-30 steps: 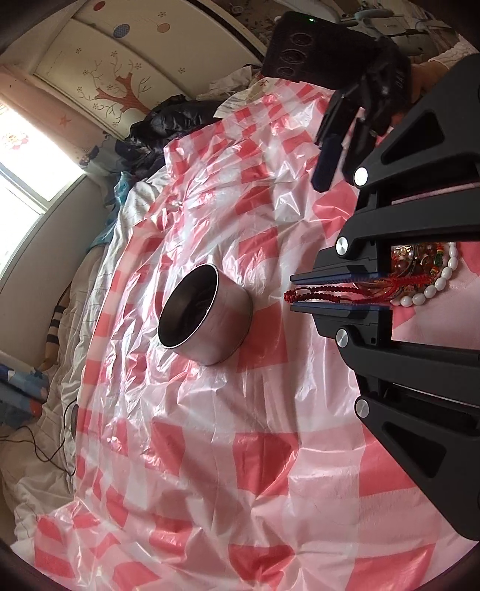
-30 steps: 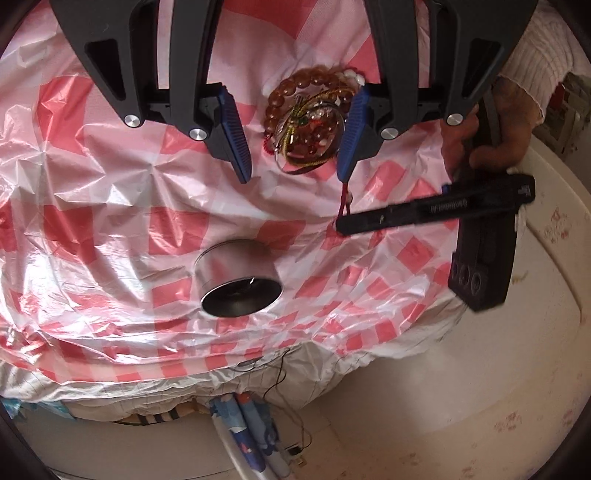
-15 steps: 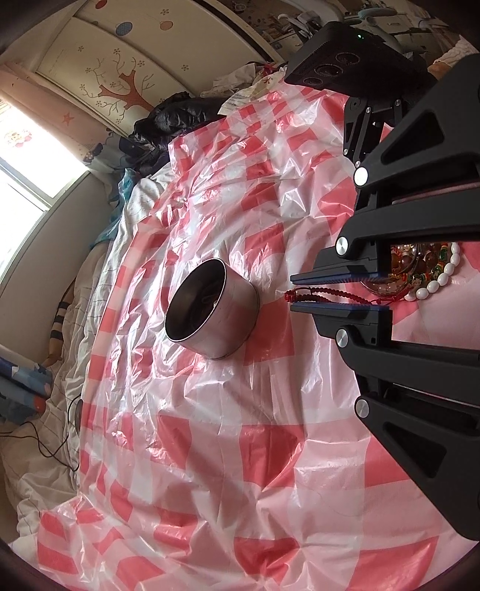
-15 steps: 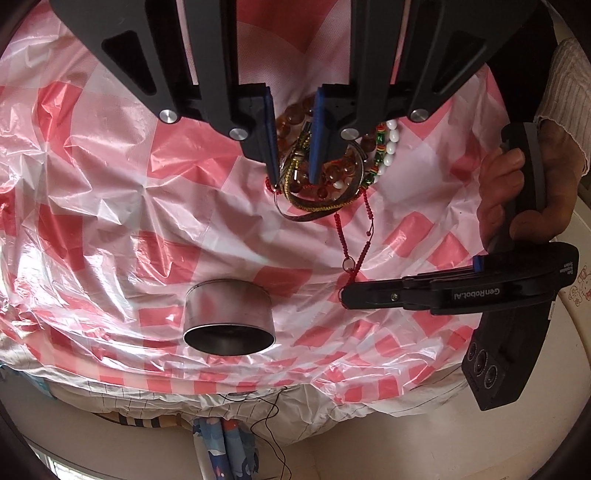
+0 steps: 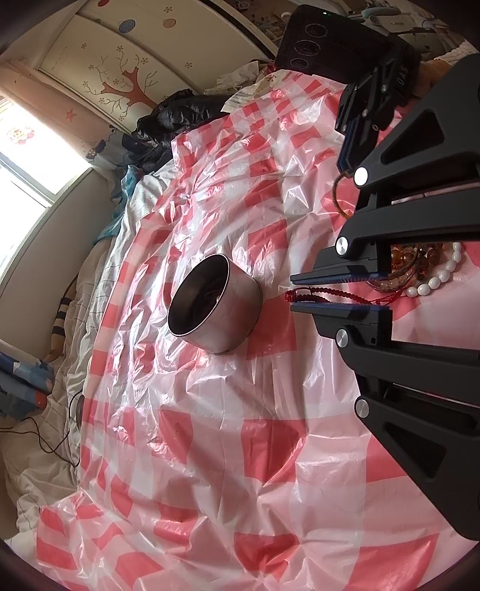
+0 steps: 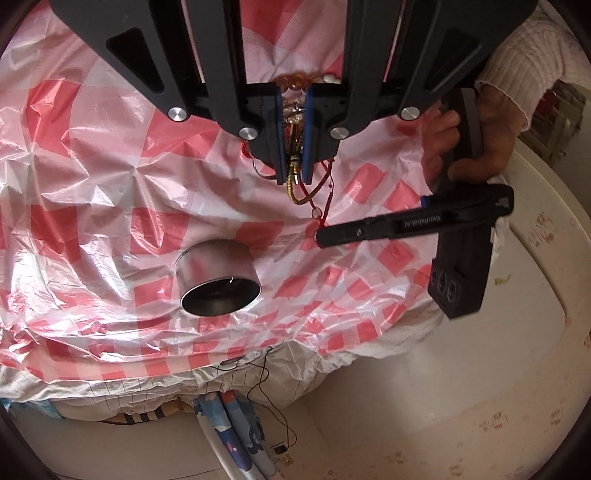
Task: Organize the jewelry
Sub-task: 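Grasp the gold bangle with the right gripper while the left lifts the red beads, then lower the red beads into the silver tin and open the left gripper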
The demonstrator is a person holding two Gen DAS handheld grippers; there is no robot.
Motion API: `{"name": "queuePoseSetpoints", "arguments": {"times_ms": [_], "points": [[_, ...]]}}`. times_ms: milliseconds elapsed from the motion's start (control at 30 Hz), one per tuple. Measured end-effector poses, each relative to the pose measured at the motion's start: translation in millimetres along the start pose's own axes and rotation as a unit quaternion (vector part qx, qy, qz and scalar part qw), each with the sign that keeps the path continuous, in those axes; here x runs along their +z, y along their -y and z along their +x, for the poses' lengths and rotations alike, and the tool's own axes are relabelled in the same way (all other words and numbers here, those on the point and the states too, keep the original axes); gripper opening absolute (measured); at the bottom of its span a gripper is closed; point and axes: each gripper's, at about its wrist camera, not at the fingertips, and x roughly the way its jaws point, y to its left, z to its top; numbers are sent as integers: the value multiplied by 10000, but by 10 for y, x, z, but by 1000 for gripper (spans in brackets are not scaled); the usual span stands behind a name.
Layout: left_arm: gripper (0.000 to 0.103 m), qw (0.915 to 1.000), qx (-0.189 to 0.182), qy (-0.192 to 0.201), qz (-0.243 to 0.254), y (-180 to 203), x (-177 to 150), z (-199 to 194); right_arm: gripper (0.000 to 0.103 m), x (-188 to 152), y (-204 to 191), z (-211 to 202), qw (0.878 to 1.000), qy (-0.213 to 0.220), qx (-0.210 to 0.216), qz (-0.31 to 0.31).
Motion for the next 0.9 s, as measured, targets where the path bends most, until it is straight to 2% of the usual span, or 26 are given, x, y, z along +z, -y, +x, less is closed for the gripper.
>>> {"name": "queuePoseSetpoints", "arguments": {"times_ms": [167, 267, 467, 667, 900], "points": [[8, 9997, 165, -4, 163, 61, -14, 5, 9, 69, 189, -145, 9981, 330, 66, 511], [8, 9985, 415, 8, 369, 126, -27, 22, 9, 88, 238, -207, 9967, 492, 52, 639], [8, 9926, 937, 72, 772, 227, -46, 23, 9, 110, 251, -254, 9958, 631, 55, 664], [8, 9872, 1243, 158, 987, 268, -42, -1, 9, 121, 249, -284, 9952, 740, 139, 623], [8, 9849, 1334, 250, 1074, 298, -8, -21, 9, 164, 220, -273, 9953, 797, 161, 530]]}}
